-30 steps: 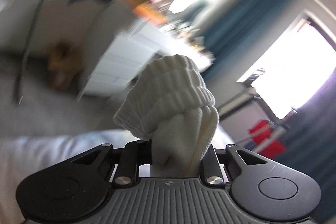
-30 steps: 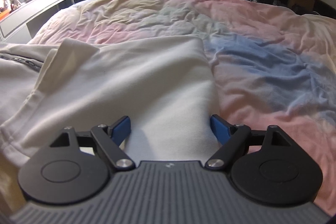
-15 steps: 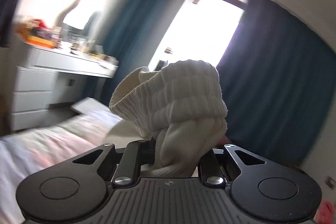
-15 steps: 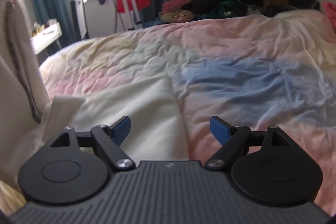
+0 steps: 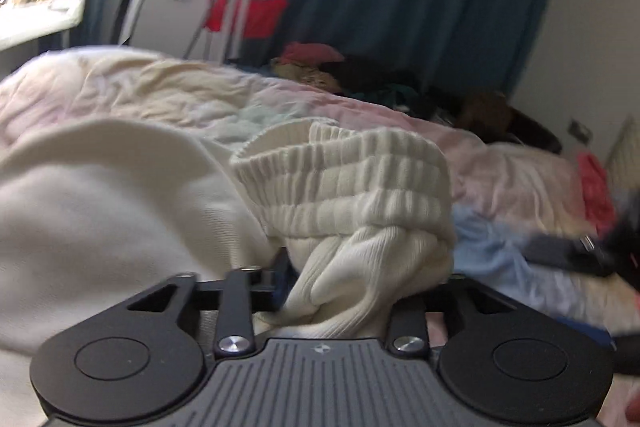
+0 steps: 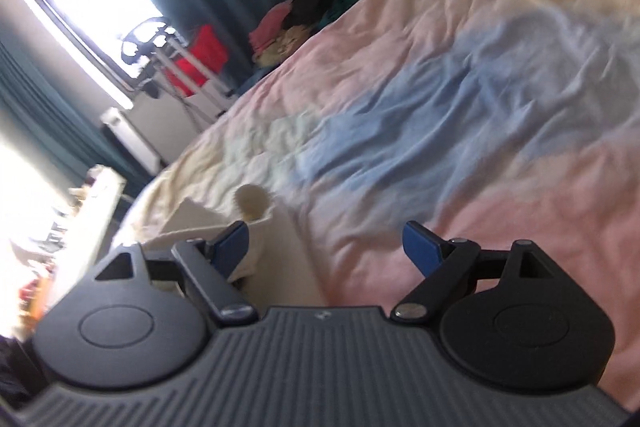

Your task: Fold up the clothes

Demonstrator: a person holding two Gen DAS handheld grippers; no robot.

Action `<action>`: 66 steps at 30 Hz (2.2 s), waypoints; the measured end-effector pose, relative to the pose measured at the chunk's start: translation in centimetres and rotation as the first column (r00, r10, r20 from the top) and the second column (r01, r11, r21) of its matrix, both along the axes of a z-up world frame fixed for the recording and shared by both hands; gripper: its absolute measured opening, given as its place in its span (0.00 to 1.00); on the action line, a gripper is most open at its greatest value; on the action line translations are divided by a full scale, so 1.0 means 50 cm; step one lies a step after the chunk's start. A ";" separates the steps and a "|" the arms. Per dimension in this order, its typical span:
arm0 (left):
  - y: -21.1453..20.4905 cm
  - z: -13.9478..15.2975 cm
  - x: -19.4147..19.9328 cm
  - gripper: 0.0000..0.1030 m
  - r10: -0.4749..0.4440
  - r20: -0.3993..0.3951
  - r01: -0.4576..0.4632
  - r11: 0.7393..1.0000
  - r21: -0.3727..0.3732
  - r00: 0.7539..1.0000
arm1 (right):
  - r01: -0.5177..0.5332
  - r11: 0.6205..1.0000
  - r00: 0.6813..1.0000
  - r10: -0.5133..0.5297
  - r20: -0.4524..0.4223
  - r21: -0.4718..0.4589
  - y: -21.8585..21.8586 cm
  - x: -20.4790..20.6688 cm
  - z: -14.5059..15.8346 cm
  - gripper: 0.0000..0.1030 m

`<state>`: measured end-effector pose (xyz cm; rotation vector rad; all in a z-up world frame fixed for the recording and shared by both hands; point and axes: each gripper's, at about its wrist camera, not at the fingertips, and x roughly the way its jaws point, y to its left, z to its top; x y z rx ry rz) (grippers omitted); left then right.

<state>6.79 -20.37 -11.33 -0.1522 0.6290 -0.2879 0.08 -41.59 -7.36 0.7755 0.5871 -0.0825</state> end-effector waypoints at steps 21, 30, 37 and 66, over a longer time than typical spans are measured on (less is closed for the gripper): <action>0.347 0.093 -0.173 0.98 -0.052 0.029 0.050 0.996 0.074 0.998 | -0.116 0.992 0.993 0.116 -0.006 -0.047 0.088 0.042 -0.015 0.84; 0.334 0.082 -0.172 0.98 -0.116 0.073 0.104 0.982 0.155 0.991 | -0.159 0.986 0.987 0.160 -0.033 0.046 0.106 0.078 -0.069 0.83; 0.318 0.066 -0.178 0.98 -0.188 0.092 0.165 0.963 0.211 0.978 | -0.158 0.985 0.985 0.162 0.060 -0.065 0.124 0.056 -0.026 0.42; 0.342 0.010 -0.153 0.98 -0.116 -0.055 0.126 0.965 0.229 0.992 | -0.171 0.950 0.982 0.185 0.031 -0.263 0.107 0.172 0.032 0.65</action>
